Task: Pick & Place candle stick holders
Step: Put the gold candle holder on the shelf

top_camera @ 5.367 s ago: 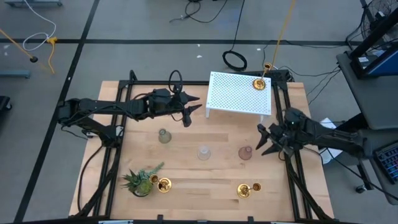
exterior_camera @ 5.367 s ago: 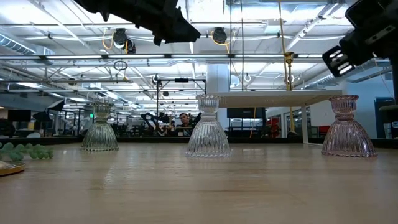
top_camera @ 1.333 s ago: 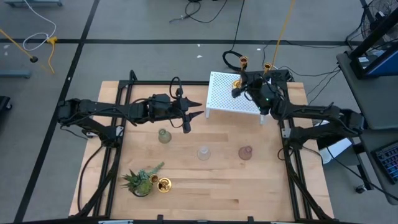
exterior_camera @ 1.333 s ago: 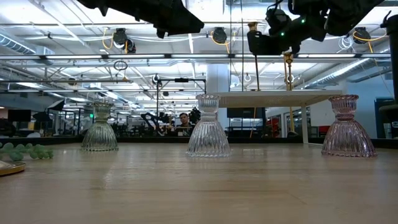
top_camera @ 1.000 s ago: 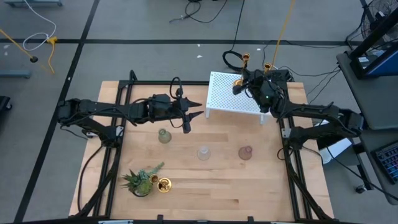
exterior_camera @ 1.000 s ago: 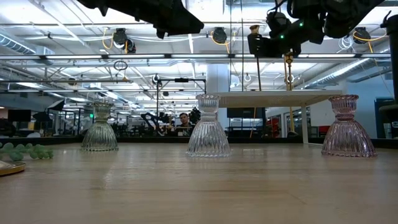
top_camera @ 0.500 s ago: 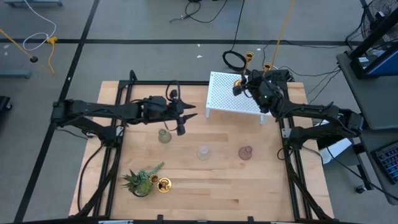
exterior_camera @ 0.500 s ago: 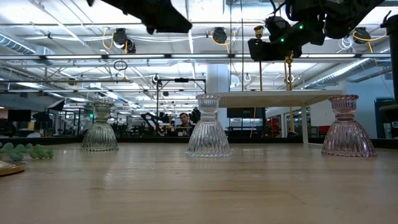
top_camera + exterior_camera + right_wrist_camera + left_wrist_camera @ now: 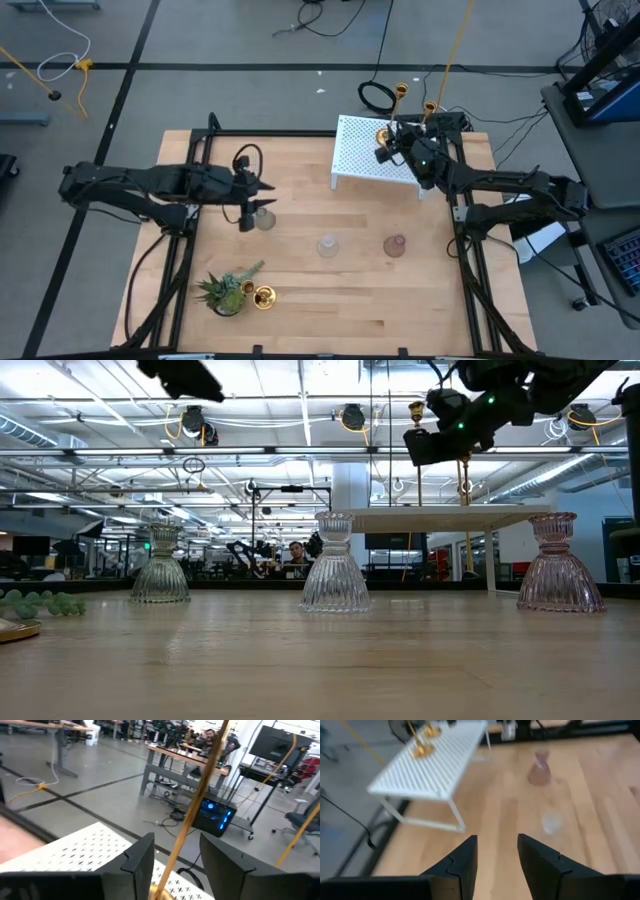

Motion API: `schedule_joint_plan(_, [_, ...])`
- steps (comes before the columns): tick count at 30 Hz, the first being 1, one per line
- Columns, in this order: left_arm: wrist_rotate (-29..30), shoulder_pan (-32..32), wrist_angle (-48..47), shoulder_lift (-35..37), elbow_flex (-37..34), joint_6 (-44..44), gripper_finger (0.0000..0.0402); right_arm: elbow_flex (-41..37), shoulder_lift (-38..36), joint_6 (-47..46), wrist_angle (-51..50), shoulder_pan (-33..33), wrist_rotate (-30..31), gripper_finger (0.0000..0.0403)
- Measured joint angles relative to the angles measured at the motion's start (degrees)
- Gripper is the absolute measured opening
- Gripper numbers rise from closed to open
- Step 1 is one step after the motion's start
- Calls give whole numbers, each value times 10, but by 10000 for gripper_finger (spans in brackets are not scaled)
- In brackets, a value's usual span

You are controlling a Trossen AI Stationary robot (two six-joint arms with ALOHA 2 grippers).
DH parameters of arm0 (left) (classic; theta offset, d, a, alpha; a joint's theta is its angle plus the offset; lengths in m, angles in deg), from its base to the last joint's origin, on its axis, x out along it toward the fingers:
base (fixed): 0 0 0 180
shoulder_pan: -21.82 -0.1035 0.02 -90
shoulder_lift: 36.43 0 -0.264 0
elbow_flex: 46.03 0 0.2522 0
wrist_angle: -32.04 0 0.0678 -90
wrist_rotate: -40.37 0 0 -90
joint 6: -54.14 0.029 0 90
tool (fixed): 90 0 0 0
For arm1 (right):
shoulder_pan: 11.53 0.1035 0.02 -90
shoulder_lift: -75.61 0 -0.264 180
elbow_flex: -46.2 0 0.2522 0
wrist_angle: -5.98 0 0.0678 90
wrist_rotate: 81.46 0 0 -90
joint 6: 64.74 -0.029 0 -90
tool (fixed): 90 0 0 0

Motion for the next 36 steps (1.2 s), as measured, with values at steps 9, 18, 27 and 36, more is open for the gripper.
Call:
schedule_joint_plan(9, [-50, 60, -170, -21, 0, -92, 147, 0, -50, -1, -53, 95, 9, 155])
schedule_joint_plan(18, [-180, 169, -122, -66, -60, -82, 147, 0, -67, -1, -56, 180, 9, 151])
schedule_joint_plan(27, [-226, 244, 80, -101, -143, -95, 147, 0, -67, -1, -56, 217, 7, 149])
schedule_joint_plan(36, [-231, 276, 179, -129, -144, -75, 147, 0, -67, -1, -39, 224, 7, 146])
